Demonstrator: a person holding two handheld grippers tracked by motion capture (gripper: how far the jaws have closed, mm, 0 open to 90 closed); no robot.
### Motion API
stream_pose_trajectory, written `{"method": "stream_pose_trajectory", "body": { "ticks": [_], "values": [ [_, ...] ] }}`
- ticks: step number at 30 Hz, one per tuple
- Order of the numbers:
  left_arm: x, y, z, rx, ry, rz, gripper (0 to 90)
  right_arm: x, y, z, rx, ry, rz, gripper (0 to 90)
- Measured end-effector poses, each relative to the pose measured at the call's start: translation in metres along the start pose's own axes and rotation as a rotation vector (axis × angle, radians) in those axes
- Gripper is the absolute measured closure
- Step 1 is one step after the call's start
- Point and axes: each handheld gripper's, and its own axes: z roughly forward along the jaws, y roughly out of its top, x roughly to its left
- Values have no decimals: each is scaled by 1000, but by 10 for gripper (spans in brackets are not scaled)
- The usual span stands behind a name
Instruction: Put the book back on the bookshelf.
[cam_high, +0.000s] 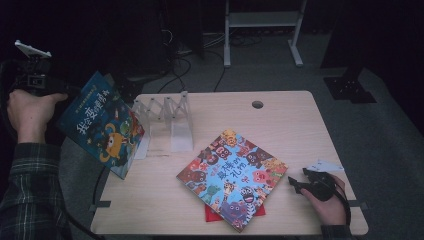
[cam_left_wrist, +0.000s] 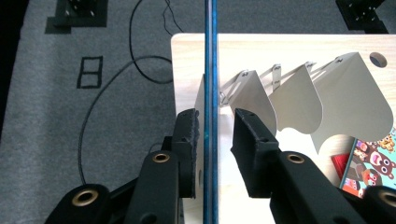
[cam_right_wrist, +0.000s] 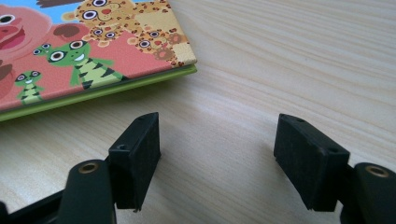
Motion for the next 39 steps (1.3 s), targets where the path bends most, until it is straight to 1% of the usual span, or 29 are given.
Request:
{"method": "stream_pose_trajectory", "body": {
  "ticks": [2,6,8,9,11,15,17,21,25,29,39],
  "values": [
    [0,0,-3,-13,8,6,748,0,0,0,0,-1,0,302],
    [-1,1,-10,-34,14,23,832,0,0,0,0,-1,0,302],
    [-2,1,-12,-43,1,31,892,0,0,0,-1,-1,0,302],
    [-2,1,-13,-44,-4,33,899,0,0,0,-1,-1,0,302],
    [-3,1,-13,-34,-24,37,900,0,0,0,-1,-1,0,302],
    [-8,1,-11,-26,-49,57,900,0,0,0,-1,-1,0,302],
    [-11,0,-10,-20,-56,65,900,0,0,0,-1,-1,1,302],
    [-18,-1,-8,-10,-76,93,900,0,0,0,-1,-1,1,302],
    [-25,-2,-5,4,-107,119,900,0,0,0,-1,0,2,302],
    [-35,-4,0,26,-136,147,900,0,0,0,-1,0,1,302],
    [-61,-14,22,83,-207,226,899,0,0,0,0,0,1,302]
  ]
}}
